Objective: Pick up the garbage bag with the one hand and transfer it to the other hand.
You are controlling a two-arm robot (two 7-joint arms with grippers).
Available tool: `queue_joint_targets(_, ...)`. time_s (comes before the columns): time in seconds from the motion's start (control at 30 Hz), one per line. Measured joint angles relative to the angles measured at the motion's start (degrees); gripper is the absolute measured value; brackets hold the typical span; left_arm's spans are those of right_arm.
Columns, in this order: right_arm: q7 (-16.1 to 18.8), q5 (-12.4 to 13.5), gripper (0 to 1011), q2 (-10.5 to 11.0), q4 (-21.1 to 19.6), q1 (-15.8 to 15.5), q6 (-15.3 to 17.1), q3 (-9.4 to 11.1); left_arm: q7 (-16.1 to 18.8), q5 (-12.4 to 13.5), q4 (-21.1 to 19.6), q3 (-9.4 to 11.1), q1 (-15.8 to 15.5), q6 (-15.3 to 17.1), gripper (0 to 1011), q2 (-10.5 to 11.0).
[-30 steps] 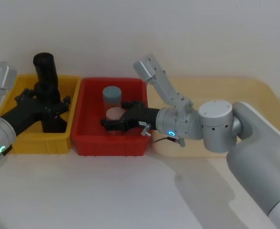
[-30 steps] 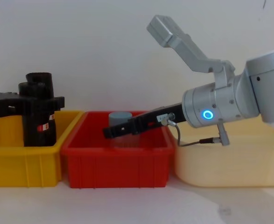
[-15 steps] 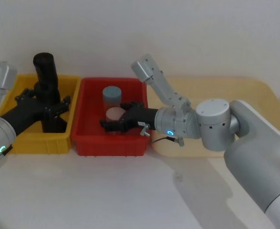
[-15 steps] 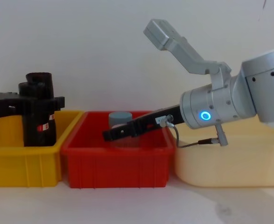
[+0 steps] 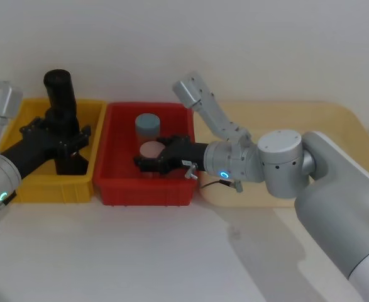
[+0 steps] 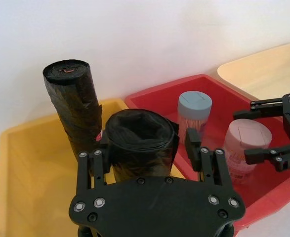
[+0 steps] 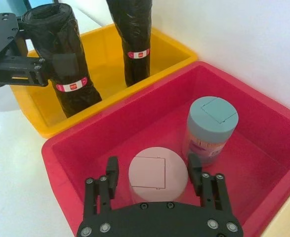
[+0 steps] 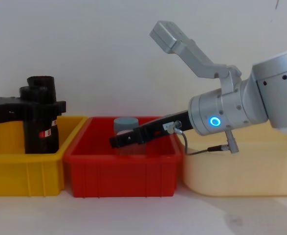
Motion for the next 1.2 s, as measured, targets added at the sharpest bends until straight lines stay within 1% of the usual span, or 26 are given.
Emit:
queue_joint_targets(0.03, 0.0, 0.0, 845, 0.0, 0.0, 0.0, 0.0, 0.0, 0.0, 0.0, 0.0, 0.0, 0.0, 0.0, 872, 0.0)
queue_joint_targets(0.07, 0.0, 0.0, 815, 0.0, 0.0, 0.0, 0.0, 0.0, 0.0, 0.0, 0.0, 0.0, 0.0, 0.0, 823, 0.0)
queue_joint_targets(0.17, 0.0, 0.0, 737, 0.0, 0.1, 0.0, 0.0, 0.0, 0.0, 0.0, 0.0, 0.0, 0.0, 0.0, 752, 0.0)
queue_joint_targets(0.23, 0.0, 0.0, 666, 0.0, 0.1, 0.0, 0.0, 0.0, 0.0, 0.0, 0.0, 0.0, 0.0, 0.0, 696, 0.0)
queue_joint_targets(0.3, 0.0, 0.0, 658, -0.1, 0.1, 0.1, 0.0, 0.0, 0.0, 0.0, 0.0, 0.0, 0.0, 0.0, 636, 0.0)
queue_joint_targets(0.33, 0.0, -0.1, 656, -0.1, 0.1, 0.1, 0.0, 0.0, 0.0, 0.0, 0.0, 0.0, 0.0, 0.0, 578, 0.0)
queue_joint_targets(0.47, 0.0, -0.1, 658, -0.1, 0.2, 0.1, 0.0, 0.0, 0.0, 0.0, 0.0, 0.0, 0.0, 0.0, 503, 0.0)
queue_joint_targets(0.67, 0.0, -0.1, 656, -0.1, 0.2, 0.1, 0.0, 0.0, 0.0, 0.0, 0.0, 0.0, 0.0, 0.0, 451, 0.0)
queue_joint_targets(1.2, 0.0, -0.1, 658, -0.1, 0.2, 0.1, 0.0, 0.0, 0.0, 0.0, 0.0, 0.0, 0.0, 0.0, 368, 0.0)
